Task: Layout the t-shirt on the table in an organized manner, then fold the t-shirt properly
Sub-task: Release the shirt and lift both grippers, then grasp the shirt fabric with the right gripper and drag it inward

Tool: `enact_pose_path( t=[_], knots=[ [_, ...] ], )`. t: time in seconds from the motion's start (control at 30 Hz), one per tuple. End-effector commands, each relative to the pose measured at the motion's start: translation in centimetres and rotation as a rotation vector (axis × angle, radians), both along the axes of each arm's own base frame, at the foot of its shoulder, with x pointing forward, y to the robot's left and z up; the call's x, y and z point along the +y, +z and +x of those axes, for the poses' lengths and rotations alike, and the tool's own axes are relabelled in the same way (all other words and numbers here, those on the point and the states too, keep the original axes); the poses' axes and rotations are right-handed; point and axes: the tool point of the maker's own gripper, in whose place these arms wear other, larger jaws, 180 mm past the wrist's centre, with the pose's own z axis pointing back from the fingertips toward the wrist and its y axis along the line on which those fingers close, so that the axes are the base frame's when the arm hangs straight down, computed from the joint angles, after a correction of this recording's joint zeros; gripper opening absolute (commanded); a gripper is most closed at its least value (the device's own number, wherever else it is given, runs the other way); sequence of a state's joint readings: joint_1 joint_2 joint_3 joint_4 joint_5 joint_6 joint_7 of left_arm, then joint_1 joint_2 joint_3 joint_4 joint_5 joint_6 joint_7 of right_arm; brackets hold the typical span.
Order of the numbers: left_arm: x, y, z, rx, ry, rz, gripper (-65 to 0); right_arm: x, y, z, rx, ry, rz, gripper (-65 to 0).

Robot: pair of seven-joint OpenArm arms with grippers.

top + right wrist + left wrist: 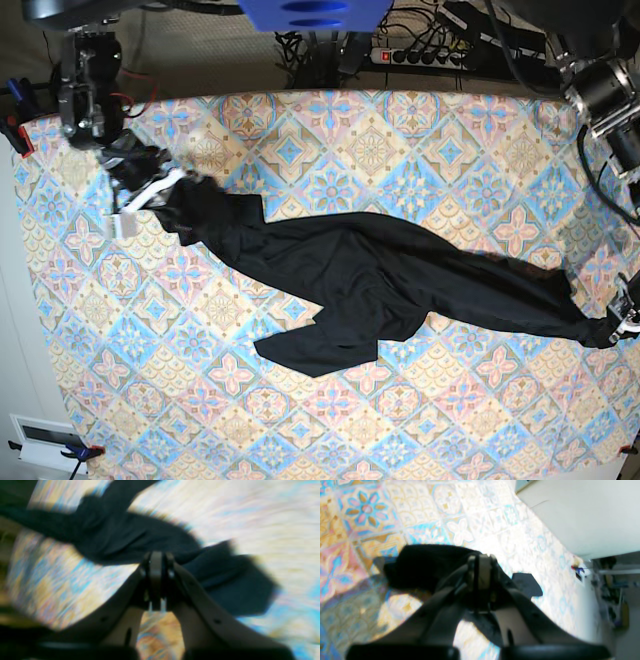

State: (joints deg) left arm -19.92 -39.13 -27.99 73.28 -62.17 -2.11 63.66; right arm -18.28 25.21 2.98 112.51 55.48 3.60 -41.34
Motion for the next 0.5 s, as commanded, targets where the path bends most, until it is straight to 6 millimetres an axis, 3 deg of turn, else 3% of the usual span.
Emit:
enact_pose_path(
  t=[0.0,0.13,0.27,0.33,0.47],
  knots=[
    [1.4,1.8,-0.3,-0.033,0.013,0.027,-65.0,1.5,0.7,-0.1,-0.018,0.052,0.014,-65.0],
    [3.1,-0.3,-2.6,0.033,0.043,0.064,-65.0,7.2,0.4,-1.0,0.005,0.227,0.055,-65.0],
    [4.7,-3.0,-4.6,0.07,0.104,0.11,-65.0,12.7,2.2,-1.8,-0.038,0.398,0.1,-65.0],
    [5.0,-3.9,-5.2,0.087,0.115,0.124,-65.0,15.3,3.9,-1.8,-0.056,0.462,0.179,-65.0],
    [4.8,-5.1,-5.8,0.106,0.12,0.122,-65.0,18.6,9.9,-0.3,-0.119,0.512,0.42,-65.0]
  ],
)
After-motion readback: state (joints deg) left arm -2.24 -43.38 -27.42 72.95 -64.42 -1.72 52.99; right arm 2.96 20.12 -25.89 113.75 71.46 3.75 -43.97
